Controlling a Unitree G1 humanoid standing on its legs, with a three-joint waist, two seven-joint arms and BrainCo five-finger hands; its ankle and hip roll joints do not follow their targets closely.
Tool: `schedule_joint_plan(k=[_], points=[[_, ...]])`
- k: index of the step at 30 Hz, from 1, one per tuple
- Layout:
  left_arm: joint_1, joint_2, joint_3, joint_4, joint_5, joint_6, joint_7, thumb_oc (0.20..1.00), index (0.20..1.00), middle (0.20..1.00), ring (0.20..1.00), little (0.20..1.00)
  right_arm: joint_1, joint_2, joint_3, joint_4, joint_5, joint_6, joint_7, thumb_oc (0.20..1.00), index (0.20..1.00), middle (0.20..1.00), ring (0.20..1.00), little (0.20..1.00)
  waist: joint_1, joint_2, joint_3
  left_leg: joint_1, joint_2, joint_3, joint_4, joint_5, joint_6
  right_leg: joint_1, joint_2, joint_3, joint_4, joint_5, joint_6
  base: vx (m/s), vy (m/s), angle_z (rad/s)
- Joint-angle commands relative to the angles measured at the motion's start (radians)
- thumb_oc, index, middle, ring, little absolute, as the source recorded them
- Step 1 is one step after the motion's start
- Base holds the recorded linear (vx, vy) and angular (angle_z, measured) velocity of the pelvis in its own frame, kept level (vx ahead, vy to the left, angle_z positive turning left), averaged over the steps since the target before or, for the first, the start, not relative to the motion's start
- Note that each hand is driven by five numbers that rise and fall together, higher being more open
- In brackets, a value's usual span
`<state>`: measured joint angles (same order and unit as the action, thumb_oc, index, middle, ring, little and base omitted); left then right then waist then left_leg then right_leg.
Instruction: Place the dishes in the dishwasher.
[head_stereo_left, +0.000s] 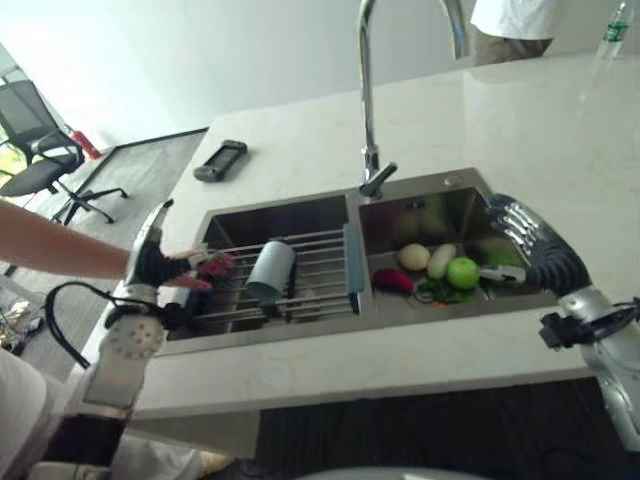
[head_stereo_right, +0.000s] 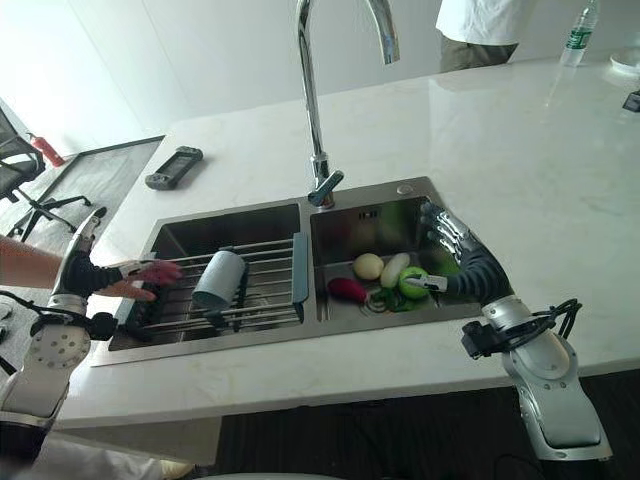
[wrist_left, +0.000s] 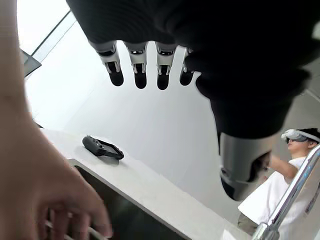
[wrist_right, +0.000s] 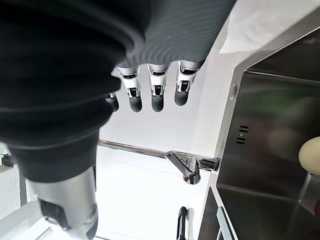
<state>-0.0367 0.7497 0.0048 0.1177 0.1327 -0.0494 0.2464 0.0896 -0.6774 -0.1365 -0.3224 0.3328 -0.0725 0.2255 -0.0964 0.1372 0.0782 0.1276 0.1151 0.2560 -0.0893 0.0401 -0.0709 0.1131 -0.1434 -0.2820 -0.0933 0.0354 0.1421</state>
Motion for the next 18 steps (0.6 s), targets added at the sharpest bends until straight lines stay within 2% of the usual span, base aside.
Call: schedule_joint_plan(k=[1, 5, 10, 18], points=[[-0.089, 0.123, 0.029, 0.045, 0.033, 0.039, -0.031, 1.000, 1.000, 1.000, 1.000, 1.000, -0.082, -0.020, -0.020, -0.022, 0.013, -0.031, -0.019, 1.000, 1.000, 1.000, 1.000, 1.000, -0.022, -0.080, -0.005, -0.001, 0.003, -0.030, 0.002, -0.017, -0.028, 0.023, 0.009, 0.028, 0.006, -0.016, -0.003, 0.01, 0.029, -0.06], [-0.148, 0.164, -0.018, 0.154, 0.028, 0.082, -0.080, 1.000, 1.000, 1.000, 1.000, 1.000, -0.096, -0.039, -0.019, -0.021, 0.015, -0.015, -0.024, 1.000, 1.000, 1.000, 1.000, 1.000, -0.043, -0.070, -0.009, 0.007, 0.002, -0.012, 0.002, -0.020, -0.026, 0.018, 0.007, 0.041, 0.006, -0.011, 0.001, 0.01, 0.017, -0.14], [-0.244, 0.231, -0.069, 0.296, 0.040, 0.084, -0.122, 1.000, 1.000, 1.000, 1.000, 1.000, -0.096, -0.063, -0.042, -0.017, 0.039, -0.008, -0.017, 1.000, 1.000, 1.000, 1.000, 1.000, -0.077, -0.056, -0.016, 0.020, 0.001, 0.021, 0.002, -0.028, -0.022, 0.011, 0.001, 0.057, 0.006, -0.005, 0.009, 0.02, 0.007, -0.18], [-0.260, 0.218, -0.074, 0.320, 0.061, 0.084, -0.132, 1.000, 1.000, 1.000, 1.000, 1.000, -0.082, -0.058, -0.061, -0.006, 0.037, -0.011, -0.005, 1.000, 1.000, 1.000, 1.000, 1.000, -0.094, -0.052, -0.023, 0.030, -0.004, 0.035, 0.002, -0.038, -0.017, 0.005, 0.000, 0.078, 0.006, -0.001, 0.012, 0.01, 0.001, -0.12]])
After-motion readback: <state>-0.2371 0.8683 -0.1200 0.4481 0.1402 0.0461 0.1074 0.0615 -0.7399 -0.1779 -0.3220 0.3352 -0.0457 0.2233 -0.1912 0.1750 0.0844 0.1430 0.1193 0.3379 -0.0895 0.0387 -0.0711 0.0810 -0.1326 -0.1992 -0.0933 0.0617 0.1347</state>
